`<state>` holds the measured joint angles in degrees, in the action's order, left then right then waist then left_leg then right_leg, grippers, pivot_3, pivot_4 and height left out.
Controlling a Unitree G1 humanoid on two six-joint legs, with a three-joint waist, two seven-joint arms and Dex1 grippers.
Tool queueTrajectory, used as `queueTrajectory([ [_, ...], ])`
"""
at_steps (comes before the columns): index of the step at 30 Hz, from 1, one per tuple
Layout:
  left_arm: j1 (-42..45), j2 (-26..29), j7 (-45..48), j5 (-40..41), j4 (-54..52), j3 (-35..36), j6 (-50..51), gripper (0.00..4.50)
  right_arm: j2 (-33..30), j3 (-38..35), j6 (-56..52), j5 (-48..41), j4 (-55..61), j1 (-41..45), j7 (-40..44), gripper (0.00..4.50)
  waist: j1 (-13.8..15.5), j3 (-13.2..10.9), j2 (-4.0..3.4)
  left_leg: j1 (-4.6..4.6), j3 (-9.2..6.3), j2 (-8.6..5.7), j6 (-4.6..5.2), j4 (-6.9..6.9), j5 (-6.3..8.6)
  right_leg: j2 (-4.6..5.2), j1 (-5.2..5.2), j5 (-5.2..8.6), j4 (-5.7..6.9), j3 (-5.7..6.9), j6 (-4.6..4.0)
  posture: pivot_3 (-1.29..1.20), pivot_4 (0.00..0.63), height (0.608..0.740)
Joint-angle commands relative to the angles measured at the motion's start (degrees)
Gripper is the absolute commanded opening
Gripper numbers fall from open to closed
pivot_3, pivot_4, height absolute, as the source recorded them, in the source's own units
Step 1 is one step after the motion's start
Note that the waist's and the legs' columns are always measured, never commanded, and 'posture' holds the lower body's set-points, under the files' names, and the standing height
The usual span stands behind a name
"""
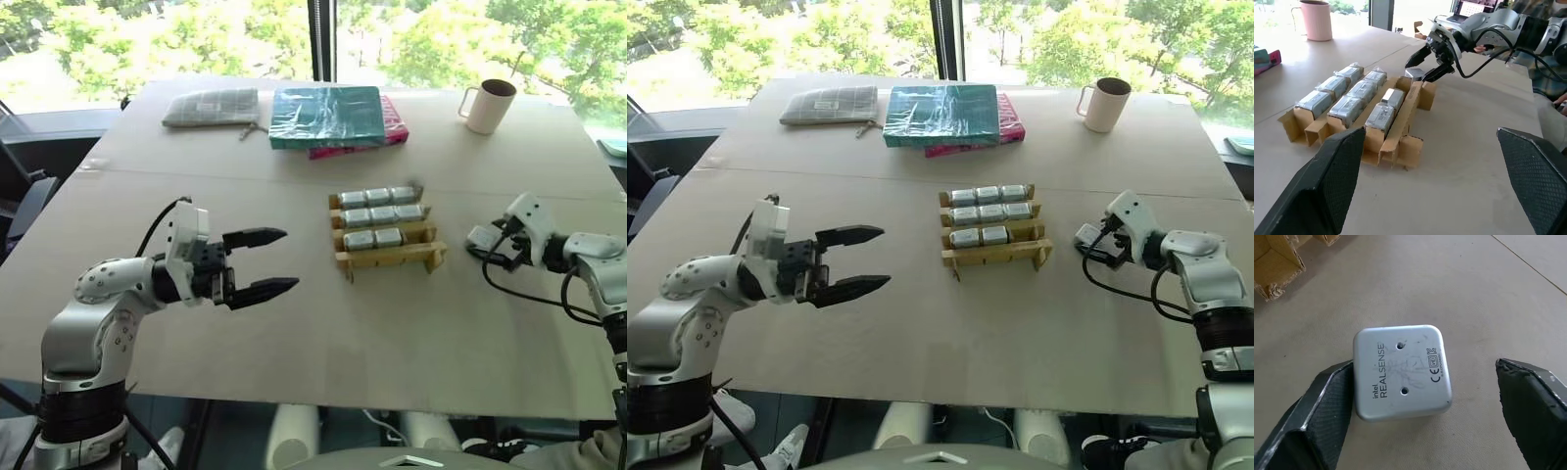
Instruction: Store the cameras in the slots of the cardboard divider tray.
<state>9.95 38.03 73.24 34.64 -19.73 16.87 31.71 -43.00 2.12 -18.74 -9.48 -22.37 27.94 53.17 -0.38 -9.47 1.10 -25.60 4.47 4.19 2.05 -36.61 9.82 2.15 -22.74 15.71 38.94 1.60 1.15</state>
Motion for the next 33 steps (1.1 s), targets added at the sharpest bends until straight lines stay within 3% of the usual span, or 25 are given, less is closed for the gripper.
queueTrajectory([
  [1, 1.44, 0.68, 0.32, 2.08, -0.68, -1.26, -2.52, 4.50, -0.10, -0.92, 0.12, -0.34, 0.54, 0.18, 1.21, 2.78, -0.01, 0.00, -0.01, 0.00, 0.00, 0.00, 0.00, 0.00, 0.00, 0.00, 0.00, 0.00, 0.00, 0.01, 0.00, 0.00, 0.150, 0.740],
  [3, 1.58, 0.88, 0.68, 2.13, -0.08, -2.20, -3.44, 4.50, -0.01, -0.96, 0.42, -0.08, 0.89, -0.15, 1.33, 1.92, -0.07, 0.01, -0.01, 0.03, 0.03, 0.00, 0.00, 0.00, 0.00, 0.00, 0.01, 0.00, 0.00, 0.02, 0.01, 0.00, 0.150, 0.740],
  [6, 3.13, 0.27, -0.64, 2.56, 0.16, -5.18, -2.81, 4.50, -0.79, -2.26, 3.09, -0.04, 5.58, -2.73, 0.87, 1.93, 0.11, 0.01, -0.01, 0.02, 0.03, 0.00, 0.00, 0.00, 0.00, 0.00, 0.00, 0.00, 0.01, 0.03, 0.01, 0.00, 0.150, 0.740],
  [8, 5.68, -1.50, -6.85, 3.34, -1.24, -7.36, 1.76, 4.50, -1.68, -4.45, 6.58, 0.17, 13.21, -5.70, -0.65, 1.93, 0.60, 0.00, -0.03, -0.02, -0.01, 0.00, 0.00, 0.01, 0.00, 0.00, 0.00, 0.00, -0.01, 0.06, 0.01, 0.00, 0.150, 0.740],
  [12, 14.33, -4.54, -18.26, 14.35, -3.38, -9.19, 18.84, 4.50, -3.19, -6.68, 11.37, 3.85, 33.61, -11.43, -5.12, 1.93, 1.00, -0.06, -0.11, -0.08, 0.00, 0.00, 0.00, 0.01, 0.00, -0.02, -0.08, 0.00, 0.04, 0.00, 0.06, 0.00, 0.150, 0.740],
  [17, 28.51, -10.93, -30.32, 25.34, 3.82, -10.37, 36.83, 4.50, -1.88, -4.49, 4.90, 6.51, 52.42, -12.48, -9.49, 1.93, 1.18, -0.05, -0.09, -0.06, -0.16, -0.01, -0.02, -0.09, -0.01, -0.15, -0.02, 0.12, 0.06, 0.14, 0.28, 0.00, 0.150, 0.740],
  [21, 34.05, -16.04, -34.70, 24.18, 10.19, -12.21, 39.25, 4.50, -0.05, -0.60, 0.77, 9.71, 58.76, -8.89, -11.93, 1.93, 0.95, -0.05, -0.08, -0.04, -0.12, -0.08, -0.02, -0.16, -0.01, -0.14, 0.02, 0.11, 0.05, 0.12, 0.27, 0.00, 0.150, 0.740],
  [32, 39.67, -20.51, -35.09, 22.95, 18.27, -14.06, 39.16, 4.50, 2.79, 0.78, -7.98, 9.89, 68.64, -8.69, -14.04, 1.93, 1.16, -0.06, -0.07, -0.13, -0.13, -0.14, -0.03, -0.15, -0.01, -0.10, 0.01, 0.00, -0.03, 0.15, 0.05, 0.00, 0.150, 0.740],
  [33, 39.95, -20.84, -35.01, 23.30, 18.74, -13.99, 39.57, 4.24, 2.92, 0.89, -8.58, 9.74, 69.34, -8.88, -14.03, 1.93, 1.16, -0.06, -0.07, -0.12, -0.14, -0.14, -0.03, -0.15, -0.02, -0.10, 0.01, 0.00, -0.03, 0.15, 0.05, 0.00, 0.150, 0.740],
])
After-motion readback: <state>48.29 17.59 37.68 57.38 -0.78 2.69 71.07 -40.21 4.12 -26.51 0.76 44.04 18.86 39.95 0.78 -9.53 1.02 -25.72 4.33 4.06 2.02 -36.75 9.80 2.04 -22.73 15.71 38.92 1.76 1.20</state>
